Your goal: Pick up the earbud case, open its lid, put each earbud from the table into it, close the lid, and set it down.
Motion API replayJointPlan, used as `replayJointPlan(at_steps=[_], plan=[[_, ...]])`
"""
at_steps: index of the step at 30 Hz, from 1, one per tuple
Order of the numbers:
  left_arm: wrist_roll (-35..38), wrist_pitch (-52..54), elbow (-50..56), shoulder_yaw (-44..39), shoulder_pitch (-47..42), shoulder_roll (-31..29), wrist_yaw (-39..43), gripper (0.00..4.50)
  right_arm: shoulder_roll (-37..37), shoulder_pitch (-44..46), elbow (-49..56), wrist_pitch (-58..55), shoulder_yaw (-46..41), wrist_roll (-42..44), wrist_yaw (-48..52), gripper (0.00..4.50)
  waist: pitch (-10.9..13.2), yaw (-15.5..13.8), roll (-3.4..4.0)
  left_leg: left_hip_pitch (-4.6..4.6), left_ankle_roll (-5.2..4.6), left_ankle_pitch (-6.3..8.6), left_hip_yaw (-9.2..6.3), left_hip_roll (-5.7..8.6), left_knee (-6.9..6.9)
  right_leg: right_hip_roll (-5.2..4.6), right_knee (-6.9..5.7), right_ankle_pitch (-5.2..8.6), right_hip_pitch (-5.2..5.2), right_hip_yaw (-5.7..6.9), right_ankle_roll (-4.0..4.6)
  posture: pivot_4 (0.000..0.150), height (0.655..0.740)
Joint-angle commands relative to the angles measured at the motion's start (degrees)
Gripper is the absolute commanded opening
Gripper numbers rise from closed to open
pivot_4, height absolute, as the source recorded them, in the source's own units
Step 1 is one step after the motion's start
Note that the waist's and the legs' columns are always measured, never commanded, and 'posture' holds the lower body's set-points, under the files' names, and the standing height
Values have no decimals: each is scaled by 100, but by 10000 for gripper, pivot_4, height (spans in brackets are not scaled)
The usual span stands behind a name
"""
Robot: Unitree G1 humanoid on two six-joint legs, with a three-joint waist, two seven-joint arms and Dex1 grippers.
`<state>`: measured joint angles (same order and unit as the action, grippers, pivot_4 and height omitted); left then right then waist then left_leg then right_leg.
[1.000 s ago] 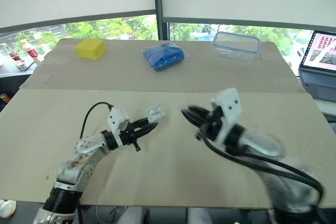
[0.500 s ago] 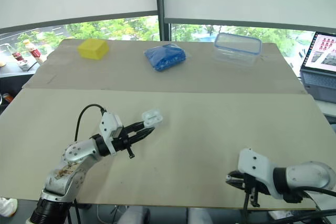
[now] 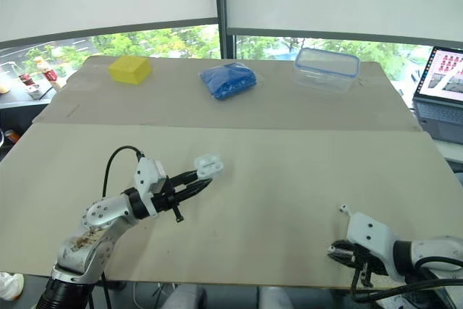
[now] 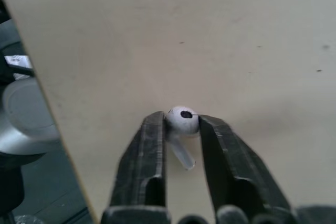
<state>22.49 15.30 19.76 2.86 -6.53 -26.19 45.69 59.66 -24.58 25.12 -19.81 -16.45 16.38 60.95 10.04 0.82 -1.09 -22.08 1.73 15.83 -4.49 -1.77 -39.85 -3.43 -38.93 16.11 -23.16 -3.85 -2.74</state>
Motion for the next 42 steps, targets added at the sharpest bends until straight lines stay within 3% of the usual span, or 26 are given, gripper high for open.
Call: replayJointPlan(at_steps=[1, 3, 12, 17, 21, 31, 42], plan=[[93, 8, 258, -9, -20, -15, -16, 5384, 12, 118, 7, -45, -34, -30, 17, 27089, 0, 0, 0, 0, 0, 0, 0, 0, 0, 0, 0, 0, 0, 0, 0, 1500, 6797], [100, 19, 277, -4, 2, -23, -14, 5384, 74, 147, 75, -117, -97, 9, 95, 34170, 0, -1, 0, 0, 0, 0, 0, 1, 0, -1, 0, 0, 0, 0, 0, 1500, 6797], [105, 58, 289, 11, 30, -68, 11, 5384, 823, 141, 1093, -935, -718, 100, 657, 34424, 0, 0, 2, 0, 0, 0, 0, -1, 0, 0, 0, 0, 0, 0, 0, 1500, 6797], [30, 78, 330, 133, 22, -62, 3, 5384, 1874, 577, 1730, -1936, -277, -177, 610, 34424, 0, 7, 7, 0, 0, 0, 0, 1, -1, -1, 0, 0, -1, 1, -1, 1500, 6797], [-7, 87, 386, 220, 52, -49, -49, 5384, 2212, 1090, 1948, -2189, 405, -240, 463, 34424, 1, -7, 5, -2, 0, 0, 0, -3, 1, 0, 3, 0, -2, 3, -1, 1500, 6797], [-35, 70, 419, 309, 113, -32, -132, 5384, 2015, 2457, 1487, -2053, 2390, -946, 282, 34424, 2, 3, 7, -6, 0, 0, 0, -1, 0, -4, 9, -3, -7, 3, -3, 1500, 6797], [-49, -2, 393, 338, 174, 9, -182, 5384, 1806, 2714, 1199, -2032, 2901, -1233, 358, 34424, 0, -1, 7, -6, 0, 0, 0, -1, -1, -5, 9, -3, -7, 3, -3, 1500, 6797]])
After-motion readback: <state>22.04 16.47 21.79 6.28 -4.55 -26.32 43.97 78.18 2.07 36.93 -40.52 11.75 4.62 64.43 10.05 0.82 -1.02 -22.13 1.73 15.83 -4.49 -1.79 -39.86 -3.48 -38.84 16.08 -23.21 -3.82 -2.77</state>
